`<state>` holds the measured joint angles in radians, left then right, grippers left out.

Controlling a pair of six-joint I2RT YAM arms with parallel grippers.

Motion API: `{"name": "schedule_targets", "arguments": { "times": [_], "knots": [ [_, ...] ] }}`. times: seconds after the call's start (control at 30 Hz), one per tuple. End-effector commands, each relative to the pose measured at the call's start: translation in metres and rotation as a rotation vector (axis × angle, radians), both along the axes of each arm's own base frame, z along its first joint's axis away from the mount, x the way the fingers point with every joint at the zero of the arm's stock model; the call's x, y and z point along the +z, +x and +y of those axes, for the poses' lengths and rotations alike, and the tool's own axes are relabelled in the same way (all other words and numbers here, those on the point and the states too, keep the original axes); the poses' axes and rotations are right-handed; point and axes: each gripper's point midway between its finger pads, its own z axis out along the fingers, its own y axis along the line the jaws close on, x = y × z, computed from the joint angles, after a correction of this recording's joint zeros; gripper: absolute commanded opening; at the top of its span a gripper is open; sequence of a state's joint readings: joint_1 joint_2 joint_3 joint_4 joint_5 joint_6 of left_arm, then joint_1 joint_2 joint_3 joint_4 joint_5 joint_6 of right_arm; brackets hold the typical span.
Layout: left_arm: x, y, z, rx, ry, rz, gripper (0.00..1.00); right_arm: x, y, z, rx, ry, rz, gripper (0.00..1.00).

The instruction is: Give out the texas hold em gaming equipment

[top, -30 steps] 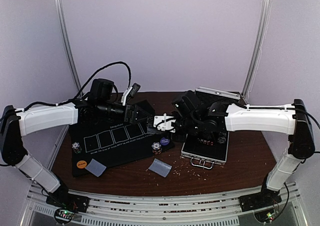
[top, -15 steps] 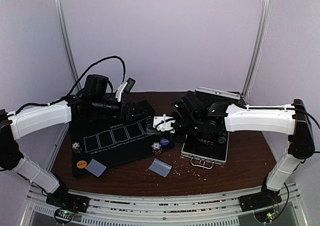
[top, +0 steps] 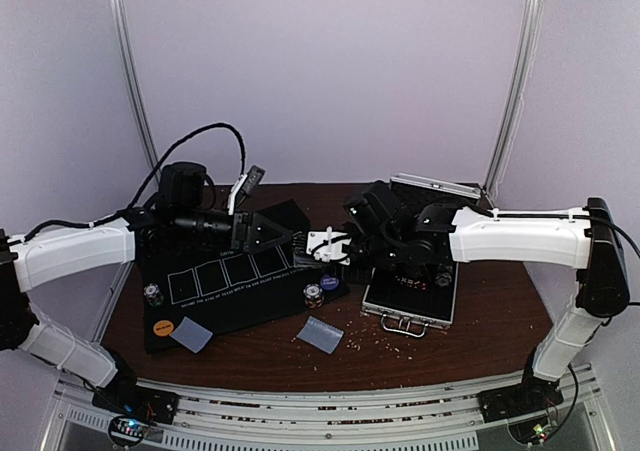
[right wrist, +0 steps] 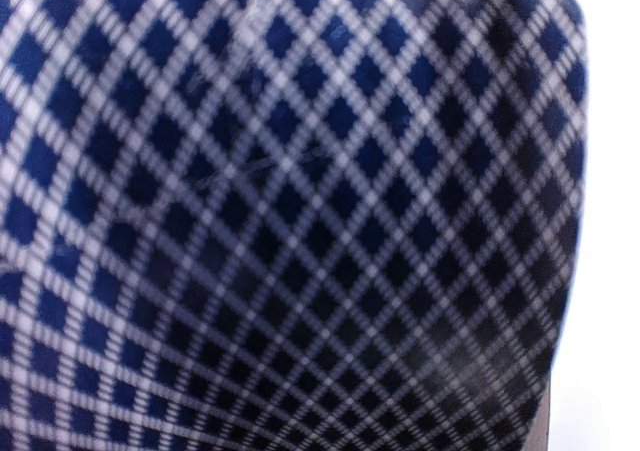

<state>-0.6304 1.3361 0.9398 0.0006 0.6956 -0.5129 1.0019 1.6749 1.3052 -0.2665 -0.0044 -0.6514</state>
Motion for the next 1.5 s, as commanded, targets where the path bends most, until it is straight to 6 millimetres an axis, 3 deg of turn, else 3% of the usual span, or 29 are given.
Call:
{"name": "schedule_targets", "arguments": {
  "times": [0.0, 0.33, 0.6, 0.83, 1.07, 1.3, 1.47],
  "knots": [
    [0.002, 0.002, -0.008, -0.016, -0.035, -0.003, 0.79, 0.018, 0.003, 0.008, -0.004, 0.046, -0.022, 0.42],
    [-0.007, 0.005, -0.016, -0.02, -0.027, 0.022, 0.68, 0.017, 0.002, 0.007, -0.004, 0.043, -0.022, 0.42],
    [-0.014, -0.001, -0.023, -0.047, -0.005, 0.033, 0.76, 0.017, 0.003, 0.008, -0.003, 0.043, -0.023, 0.42],
    [-0.026, 0.004, -0.026, -0.03, 0.063, 0.038, 0.76, 0.016, 0.003, 0.009, 0.0, 0.041, -0.023, 0.42],
    [-0.025, 0.006, -0.017, 0.006, 0.121, 0.015, 0.51, 0.014, 0.004, 0.008, -0.005, 0.036, -0.025, 0.42],
    [-0.017, 0.003, -0.011, 0.017, 0.13, -0.009, 0.36, 0.014, 0.005, 0.008, -0.007, 0.032, -0.026, 0.42],
    [-0.009, 0.0, -0.011, 0.007, 0.117, -0.023, 0.31, 0.015, 0.005, 0.007, -0.01, 0.034, -0.029, 0.42]
  ]
}}
